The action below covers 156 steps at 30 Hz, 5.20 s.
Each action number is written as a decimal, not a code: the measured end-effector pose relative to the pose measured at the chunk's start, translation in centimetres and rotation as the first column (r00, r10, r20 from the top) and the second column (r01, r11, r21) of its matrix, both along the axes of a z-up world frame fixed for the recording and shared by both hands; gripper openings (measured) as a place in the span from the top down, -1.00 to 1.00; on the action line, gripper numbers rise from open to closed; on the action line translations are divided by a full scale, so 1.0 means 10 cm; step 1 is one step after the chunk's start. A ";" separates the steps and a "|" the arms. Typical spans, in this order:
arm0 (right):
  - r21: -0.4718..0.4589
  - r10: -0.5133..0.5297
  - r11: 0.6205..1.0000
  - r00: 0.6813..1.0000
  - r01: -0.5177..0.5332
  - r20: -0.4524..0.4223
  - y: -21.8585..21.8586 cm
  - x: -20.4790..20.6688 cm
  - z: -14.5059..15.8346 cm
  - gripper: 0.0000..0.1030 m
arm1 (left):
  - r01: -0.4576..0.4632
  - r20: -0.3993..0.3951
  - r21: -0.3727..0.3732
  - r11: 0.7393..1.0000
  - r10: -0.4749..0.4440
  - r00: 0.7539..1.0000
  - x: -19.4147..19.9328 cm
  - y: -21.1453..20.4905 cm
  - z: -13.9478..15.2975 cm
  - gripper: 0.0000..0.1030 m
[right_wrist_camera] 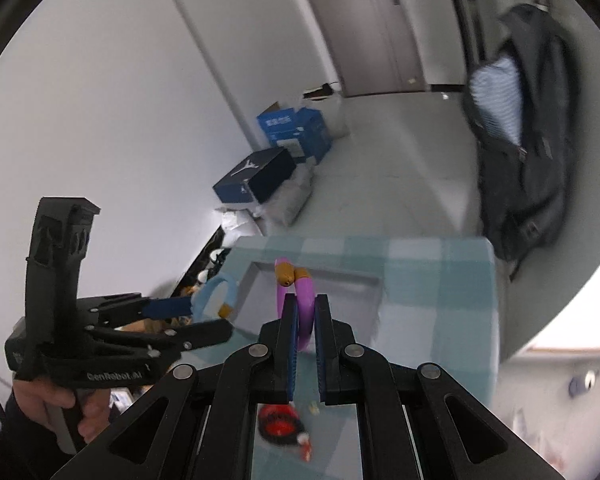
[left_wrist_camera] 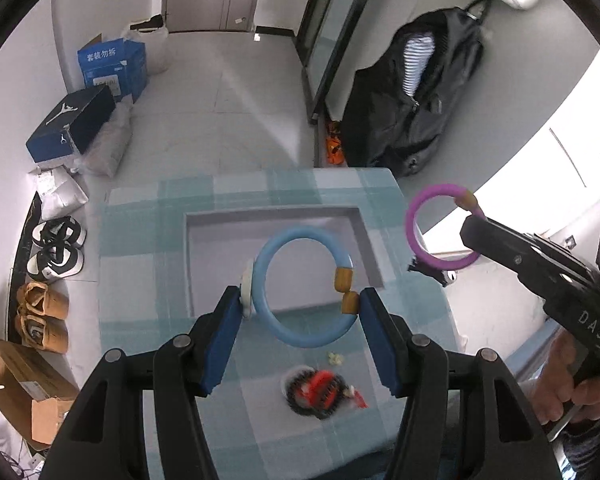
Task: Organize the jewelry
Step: 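Carry both bangles into the grey box and open both grippers, then withdraw both tools from the box back toward the jewelry pile, then grasp the black bead bracelet with the left gripper and lift it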
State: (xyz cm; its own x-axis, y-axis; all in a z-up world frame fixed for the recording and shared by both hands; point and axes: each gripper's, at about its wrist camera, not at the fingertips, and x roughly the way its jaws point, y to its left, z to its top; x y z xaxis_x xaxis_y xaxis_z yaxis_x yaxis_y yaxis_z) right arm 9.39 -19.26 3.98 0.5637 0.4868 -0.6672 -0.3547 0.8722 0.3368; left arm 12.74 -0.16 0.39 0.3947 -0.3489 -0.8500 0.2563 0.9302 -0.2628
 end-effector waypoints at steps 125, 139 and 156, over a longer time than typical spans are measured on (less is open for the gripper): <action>-0.264 0.137 0.949 0.980 -0.171 -0.141 0.48 -0.97 -1.54 0.75 | -0.275 -0.017 -0.009 0.961 0.275 0.961 -1.11 0.41 -0.83 -0.87; -0.196 0.042 0.978 0.991 -0.067 -0.127 0.06 -0.99 -1.32 0.75 | -0.154 -0.062 -0.036 0.987 0.152 0.986 -1.11 0.08 -0.92 -0.86; -0.117 -0.002 0.993 0.996 -0.009 -0.092 -0.24 -0.88 -1.06 0.75 | -0.092 -0.061 0.086 0.992 0.097 0.993 -0.96 -0.21 -1.04 0.28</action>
